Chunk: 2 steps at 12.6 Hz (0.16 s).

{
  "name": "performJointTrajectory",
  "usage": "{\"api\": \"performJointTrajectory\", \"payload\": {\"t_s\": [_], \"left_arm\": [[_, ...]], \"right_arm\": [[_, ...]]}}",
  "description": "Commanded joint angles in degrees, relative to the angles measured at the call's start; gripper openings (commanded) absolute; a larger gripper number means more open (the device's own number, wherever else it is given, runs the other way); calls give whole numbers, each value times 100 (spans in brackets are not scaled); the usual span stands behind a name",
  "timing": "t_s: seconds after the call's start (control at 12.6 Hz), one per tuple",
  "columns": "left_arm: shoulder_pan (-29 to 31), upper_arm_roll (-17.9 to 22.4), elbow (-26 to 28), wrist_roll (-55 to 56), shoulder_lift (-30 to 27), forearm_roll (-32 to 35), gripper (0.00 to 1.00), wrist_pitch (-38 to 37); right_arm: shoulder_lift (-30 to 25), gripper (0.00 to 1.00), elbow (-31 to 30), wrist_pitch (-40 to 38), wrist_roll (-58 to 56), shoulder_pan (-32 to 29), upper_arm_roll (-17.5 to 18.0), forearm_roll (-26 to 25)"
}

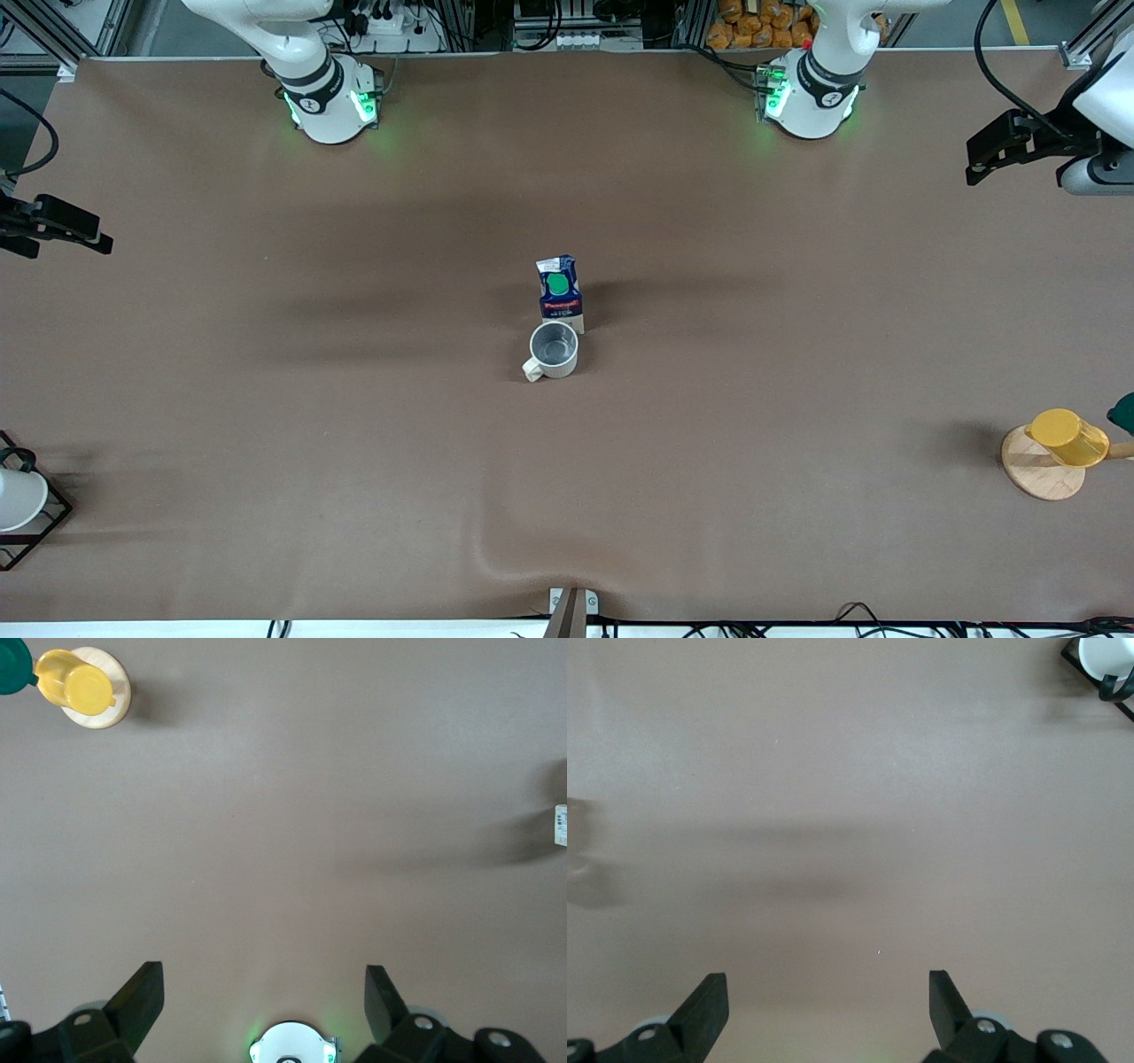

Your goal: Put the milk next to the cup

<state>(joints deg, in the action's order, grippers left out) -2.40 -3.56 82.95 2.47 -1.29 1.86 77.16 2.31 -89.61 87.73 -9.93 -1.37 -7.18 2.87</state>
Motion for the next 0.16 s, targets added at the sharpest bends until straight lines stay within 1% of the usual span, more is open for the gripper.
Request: {"api": "performJointTrajectory", "payload": {"t_s": [0.0, 0.08], "left_arm": [[108, 57, -42, -53, -11, -221, 100, -69], [108, 57, -43, -71, -11, -186, 100, -52]], "right_arm": [[-64, 100, -74, 7, 44, 32, 24, -120], [-64, 100, -74, 16, 44, 23, 24, -120]]}}
